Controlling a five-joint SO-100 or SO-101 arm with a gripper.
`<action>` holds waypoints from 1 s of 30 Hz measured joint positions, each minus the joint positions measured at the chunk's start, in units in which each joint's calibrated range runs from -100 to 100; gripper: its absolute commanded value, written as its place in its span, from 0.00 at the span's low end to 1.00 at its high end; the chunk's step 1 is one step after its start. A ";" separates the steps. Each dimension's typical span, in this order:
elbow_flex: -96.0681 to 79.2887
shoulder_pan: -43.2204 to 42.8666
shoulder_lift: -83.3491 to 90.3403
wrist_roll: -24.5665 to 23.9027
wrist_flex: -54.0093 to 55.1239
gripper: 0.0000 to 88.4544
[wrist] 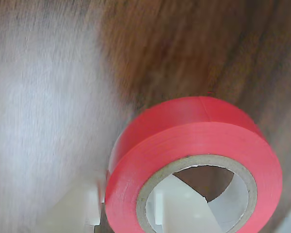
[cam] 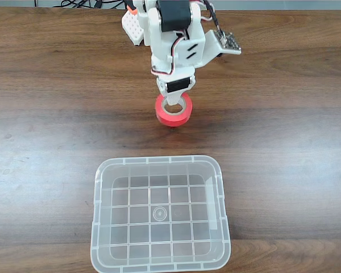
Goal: Grab the tape and place it in the box.
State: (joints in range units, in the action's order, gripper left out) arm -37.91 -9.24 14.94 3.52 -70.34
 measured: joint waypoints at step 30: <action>33.48 6.39 9.38 0.16 -15.51 0.02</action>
State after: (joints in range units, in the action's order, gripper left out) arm -4.42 -2.85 24.32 3.68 -85.85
